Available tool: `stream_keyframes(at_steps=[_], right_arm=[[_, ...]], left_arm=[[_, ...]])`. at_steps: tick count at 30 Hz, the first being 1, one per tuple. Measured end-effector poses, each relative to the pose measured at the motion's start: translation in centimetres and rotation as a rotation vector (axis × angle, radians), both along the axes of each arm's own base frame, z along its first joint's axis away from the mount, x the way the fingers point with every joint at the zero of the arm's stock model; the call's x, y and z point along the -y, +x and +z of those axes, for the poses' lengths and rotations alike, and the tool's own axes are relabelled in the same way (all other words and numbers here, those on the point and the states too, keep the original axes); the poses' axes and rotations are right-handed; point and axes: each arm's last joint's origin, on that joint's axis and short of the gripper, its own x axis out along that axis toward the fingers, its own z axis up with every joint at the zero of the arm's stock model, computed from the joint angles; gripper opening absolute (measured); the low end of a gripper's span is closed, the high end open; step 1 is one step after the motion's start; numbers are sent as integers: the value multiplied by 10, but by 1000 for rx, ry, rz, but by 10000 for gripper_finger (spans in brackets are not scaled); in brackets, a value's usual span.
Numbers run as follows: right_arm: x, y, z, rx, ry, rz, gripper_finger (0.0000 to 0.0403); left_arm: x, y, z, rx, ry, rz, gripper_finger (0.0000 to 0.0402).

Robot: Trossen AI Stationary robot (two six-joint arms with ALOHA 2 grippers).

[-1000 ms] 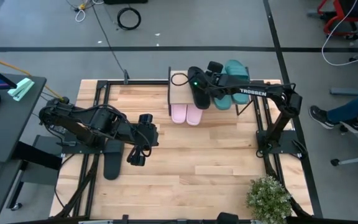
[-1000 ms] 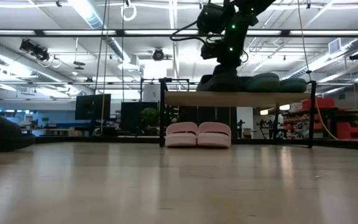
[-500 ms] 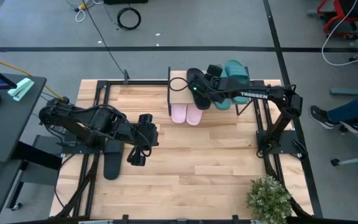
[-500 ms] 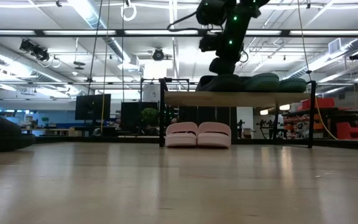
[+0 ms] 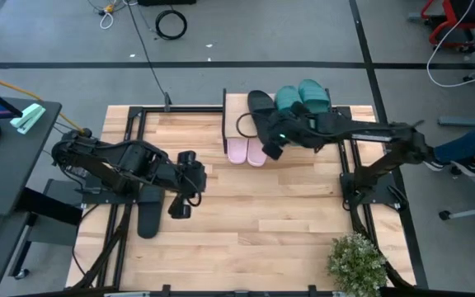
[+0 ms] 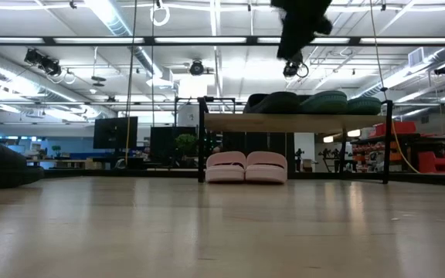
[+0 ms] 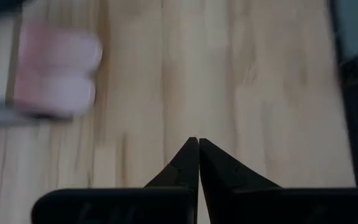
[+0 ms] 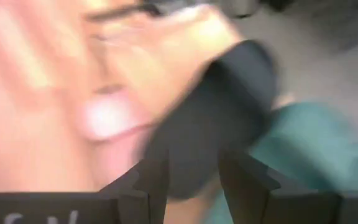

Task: Pick and place slides into the shelf
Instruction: Put the black slides on the shelf

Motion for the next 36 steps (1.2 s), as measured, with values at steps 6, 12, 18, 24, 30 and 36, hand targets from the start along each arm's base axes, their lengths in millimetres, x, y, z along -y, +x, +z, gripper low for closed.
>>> stream_keyframes(at_steps=[6,12,18,24,30,36], right_arm=[[-58,-21,22,190,355,147,140],[-123,-27,18,149,339,353,140],[-180,-25,-5,92,301,417,140],[-222,-22,-35,-9,251,495,140],[-242,-18,-58,-61,255,479,140],[-246,-15,-66,-51,274,413,140]], left_arm=[[-5,-22,-21,-364,8,201,31],[15,-12,-57,-409,48,119,36],[23,-22,-130,-682,180,164,70],[37,-46,-185,-861,257,225,137],[50,-55,-214,-822,263,229,207],[46,-66,-221,-843,341,314,234]])
